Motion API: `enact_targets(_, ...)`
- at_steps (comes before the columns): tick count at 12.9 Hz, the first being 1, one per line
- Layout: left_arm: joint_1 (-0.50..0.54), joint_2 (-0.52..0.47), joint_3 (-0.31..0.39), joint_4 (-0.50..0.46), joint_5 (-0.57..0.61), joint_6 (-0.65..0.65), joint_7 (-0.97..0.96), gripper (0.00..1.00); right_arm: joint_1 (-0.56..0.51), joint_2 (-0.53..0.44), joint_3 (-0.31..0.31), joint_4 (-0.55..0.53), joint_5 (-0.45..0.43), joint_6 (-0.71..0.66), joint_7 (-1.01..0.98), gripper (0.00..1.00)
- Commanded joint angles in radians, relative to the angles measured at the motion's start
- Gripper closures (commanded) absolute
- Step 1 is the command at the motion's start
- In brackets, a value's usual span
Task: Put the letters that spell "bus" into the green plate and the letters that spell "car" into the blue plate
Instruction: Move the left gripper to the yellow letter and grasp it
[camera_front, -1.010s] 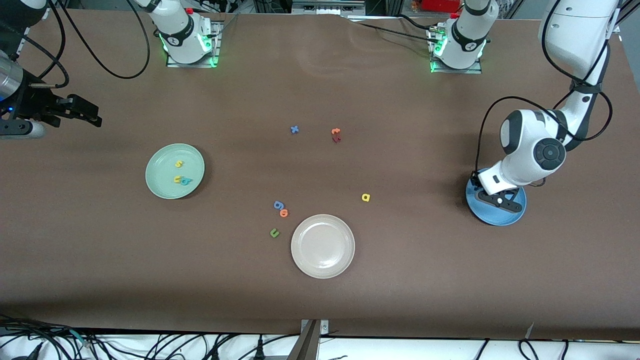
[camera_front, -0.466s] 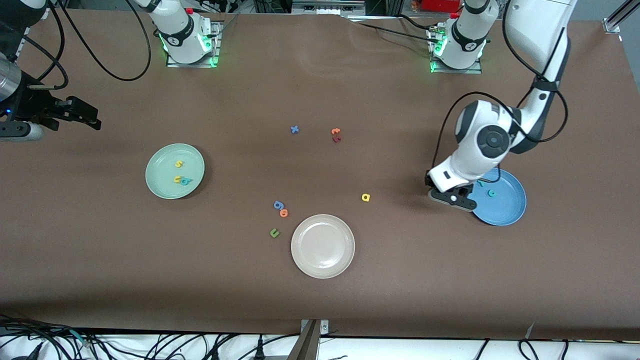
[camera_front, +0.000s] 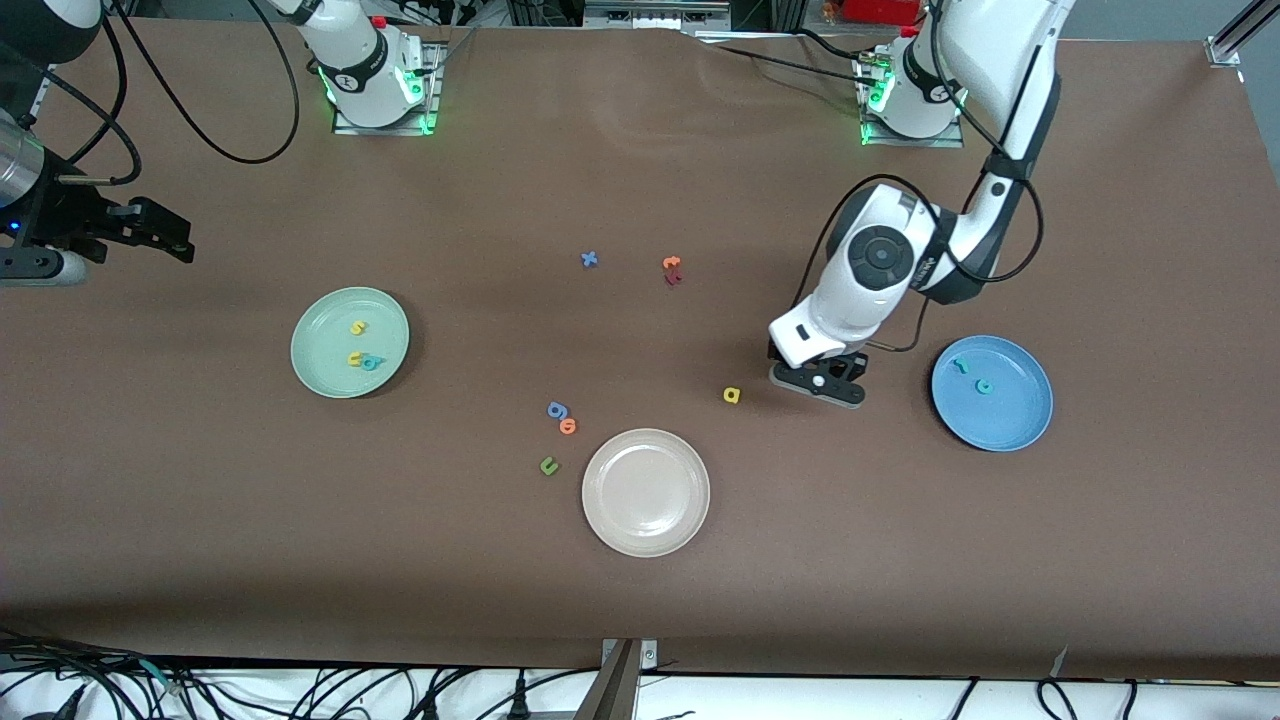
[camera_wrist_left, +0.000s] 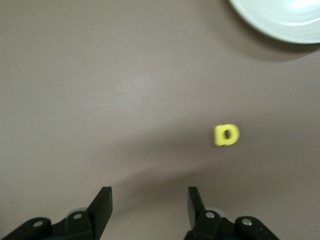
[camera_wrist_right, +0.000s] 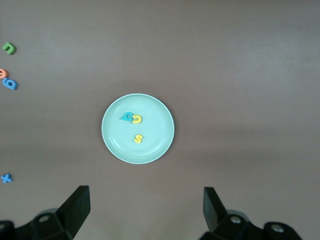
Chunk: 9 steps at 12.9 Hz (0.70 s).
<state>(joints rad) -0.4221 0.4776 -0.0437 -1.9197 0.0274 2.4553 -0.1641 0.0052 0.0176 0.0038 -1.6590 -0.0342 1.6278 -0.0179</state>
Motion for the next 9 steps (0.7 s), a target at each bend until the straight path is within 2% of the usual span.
enact_targets(1,-0.059,0.096,0.013,0.111,-0.027,-0.002,-0.064,0.3,0.002,0.013,-0.008,0.028,0.02,-0.011,0.003,0.0)
enact_targets(4,-0.105,0.177,0.016,0.197,-0.026,0.013,-0.123,0.3,0.002,0.013,-0.008,0.031,0.019,-0.012,-0.007,0.0)
enact_targets(9,-0.118,0.225,0.033,0.208,-0.026,0.063,-0.158,0.3,0.002,0.013,-0.01,0.033,0.019,-0.006,-0.008,0.0)
